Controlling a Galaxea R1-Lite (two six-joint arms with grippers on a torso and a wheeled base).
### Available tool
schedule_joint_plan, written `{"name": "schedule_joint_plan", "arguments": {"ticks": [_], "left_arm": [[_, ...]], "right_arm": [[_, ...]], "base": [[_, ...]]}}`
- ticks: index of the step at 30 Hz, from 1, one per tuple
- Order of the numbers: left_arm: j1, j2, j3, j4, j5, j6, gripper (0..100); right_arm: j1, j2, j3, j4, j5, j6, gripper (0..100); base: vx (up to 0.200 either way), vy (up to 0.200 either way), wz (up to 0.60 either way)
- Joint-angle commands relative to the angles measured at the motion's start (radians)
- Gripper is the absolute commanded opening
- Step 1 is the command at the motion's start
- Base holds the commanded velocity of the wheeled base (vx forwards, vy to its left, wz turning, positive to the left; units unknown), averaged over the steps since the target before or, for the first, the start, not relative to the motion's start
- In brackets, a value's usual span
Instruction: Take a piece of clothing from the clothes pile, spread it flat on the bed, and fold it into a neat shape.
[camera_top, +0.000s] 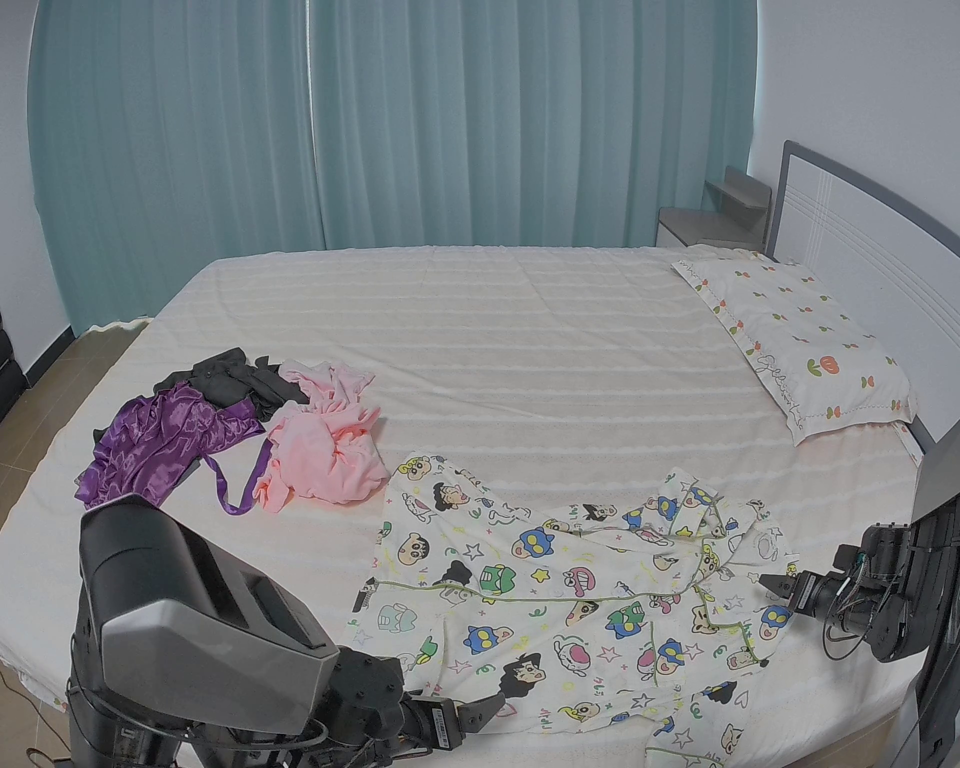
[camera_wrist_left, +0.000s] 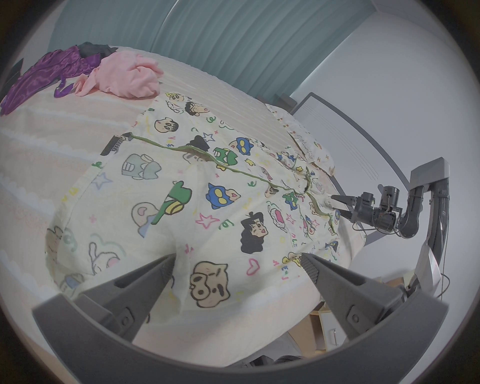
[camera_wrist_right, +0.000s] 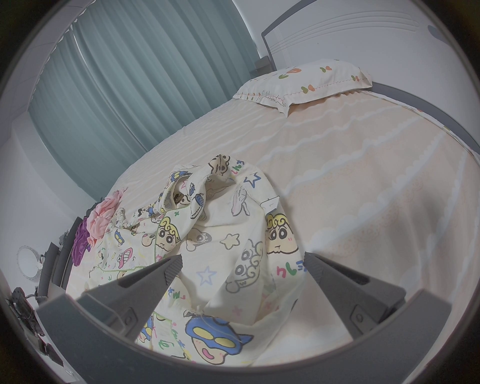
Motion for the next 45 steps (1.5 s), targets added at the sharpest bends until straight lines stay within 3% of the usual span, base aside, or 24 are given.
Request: {"name": "schedule_joint_plan", "arguments": {"ticks": [1,8,11,17,23,27,31,42,45], "left_arm": [[-0.017,-0.010,-0.002,-0.018,0.001,-0.002,100],[-0.017,-0.025,-0.016,-0.018,0.024,-0.071,100],[-0.004,-0.054,-0.025,-0.018,0.061,-0.229,100],[0.124,-0.011,-0.038,-0.018,0.141,-0.281,100],[0.211,-0.024,-0.050,-0.018,0.167,-0.362,100],[0.279,-0.047,-0.088,-0.018,0.167,-0.362,100],[0.354,-0.054,-0.137,-0.018,0.167,-0.295,100],[0.429,-0.111,-0.163,-0.018,0.161,-0.158,100],[0.434,-0.107,-0.127,-0.018,0.095,-0.161,100]], "right_arm": [[0.000,0.002,0.001,-0.018,0.000,0.000,100],[0.000,0.002,0.002,-0.018,0.001,0.000,100],[0.000,0.002,0.002,-0.018,0.000,0.000,100],[0.000,0.000,0.002,-0.018,0.000,0.000,100],[0.000,0.002,0.002,-0.018,0.000,0.000,100],[0.000,0.002,0.002,-0.018,0.001,0.000,100],[0.000,0.002,0.002,-0.018,0.000,0.000,100],[-0.001,0.000,0.004,-0.018,0.000,0.000,100],[-0.001,-0.002,0.004,-0.018,0.000,0.000,100]], "base": [[0.000,0.000,0.00],[0.000,0.000,0.00],[0.000,0.000,0.00],[0.000,0.000,0.00],[0.000,0.000,0.00],[0.000,0.000,0.00],[0.000,0.000,0.00],[0.000,0.000,0.00],[0.000,0.000,0.00]]}}
